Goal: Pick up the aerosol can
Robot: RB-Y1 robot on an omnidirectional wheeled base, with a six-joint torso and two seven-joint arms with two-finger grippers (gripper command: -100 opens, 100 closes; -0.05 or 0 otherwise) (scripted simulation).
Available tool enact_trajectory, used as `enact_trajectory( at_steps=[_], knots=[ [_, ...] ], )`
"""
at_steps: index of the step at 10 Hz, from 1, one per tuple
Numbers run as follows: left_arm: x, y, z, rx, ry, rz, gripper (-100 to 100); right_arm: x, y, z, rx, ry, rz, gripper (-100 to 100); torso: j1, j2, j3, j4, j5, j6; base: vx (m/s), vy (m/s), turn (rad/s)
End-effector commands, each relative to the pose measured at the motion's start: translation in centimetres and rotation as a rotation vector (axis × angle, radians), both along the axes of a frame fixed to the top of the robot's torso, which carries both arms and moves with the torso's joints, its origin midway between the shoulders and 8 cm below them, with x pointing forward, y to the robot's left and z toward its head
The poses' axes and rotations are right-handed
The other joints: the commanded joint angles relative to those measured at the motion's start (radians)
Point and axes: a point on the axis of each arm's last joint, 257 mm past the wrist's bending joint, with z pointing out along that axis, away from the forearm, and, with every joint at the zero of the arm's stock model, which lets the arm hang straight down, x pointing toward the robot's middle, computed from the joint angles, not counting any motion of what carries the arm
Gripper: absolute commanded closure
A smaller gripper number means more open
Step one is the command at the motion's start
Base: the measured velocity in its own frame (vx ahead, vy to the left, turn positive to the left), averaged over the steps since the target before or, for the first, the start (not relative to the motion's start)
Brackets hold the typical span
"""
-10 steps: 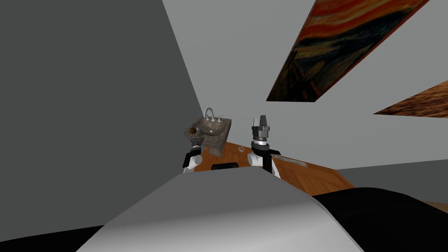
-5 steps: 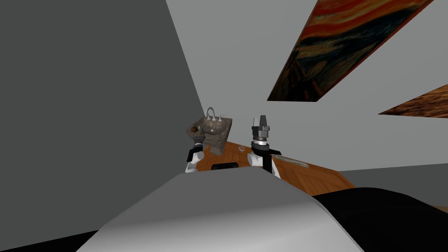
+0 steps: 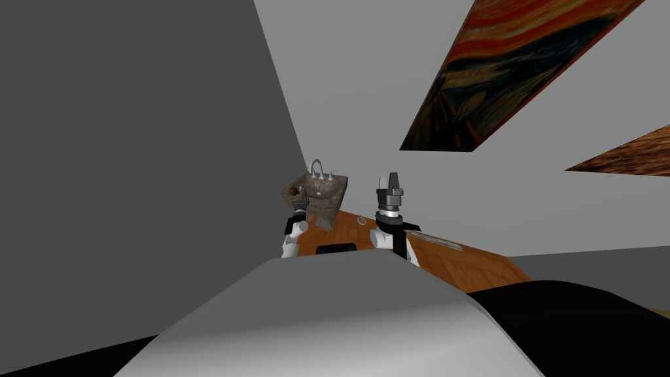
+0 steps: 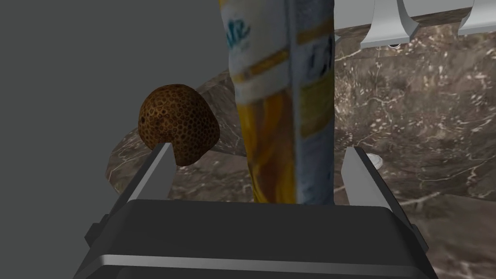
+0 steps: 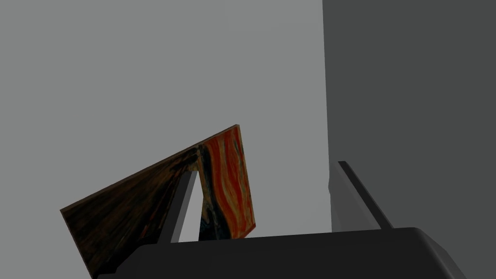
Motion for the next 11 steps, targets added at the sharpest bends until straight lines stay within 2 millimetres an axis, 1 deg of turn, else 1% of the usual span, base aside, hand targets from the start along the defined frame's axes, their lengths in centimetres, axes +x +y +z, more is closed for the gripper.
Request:
enact_trajectory(
  at_steps=[1,3,4,7,8,9,11],
  knots=[
    [1.3,-0.6,0.1,-0.001,-0.001,-0.011,-100,0.0,0.0,0.0,0.0,0.0,0.0,0,0.0,0.0,0.0,0.0,0.0,0.0,-0.062,0.019,-0.006],
    [2.6,-1.6,-0.7,-0.004,0.016,-0.029,-100,0.0,0.0,0.0,0.0,0.0,0.0,0,-0.001,-0.004,-0.002,-0.001,0.0,0.0,-0.003,0.002,-0.002],
    [3.4,-0.8,0.0,-0.002,-0.002,-0.004,-100,0.0,0.0,0.0,0.0,0.0,0.0,0,-0.001,-0.006,-0.004,-0.001,0.0,0.0,-0.065,0.026,0.121],
    [5.7,-2.7,-0.3,-0.004,0.014,-0.038,-100,0.0,0.0,0.0,0.0,0.0,0.0,0,0.0,-0.002,-0.001,-0.001,0.0,-0.001,-0.068,0.008,0.015],
    [6.2,-3.1,-0.3,-0.004,0.017,-0.045,-100,0.0,0.0,0.0,0.0,0.0,0.0,0,0.0,-0.003,-0.002,-0.001,0.0,-0.001,0.0,0.0,0.0],
    [6.9,-2.3,0.0,-0.005,0.005,-0.019,-100,0.0,0.0,0.0,0.0,0.0,0.0,0,-0.001,-0.005,-0.003,-0.001,0.0,-0.001,-0.079,0.022,0.108],
    [8.4,-3.7,0.4,-0.005,0.009,-0.043,-100,0.0,0.0,0.0,0.0,0.0,0.0,0,0.001,0.0,0.0,0.0,0.0,-0.001,-0.094,0.016,0.035]
  ],
)
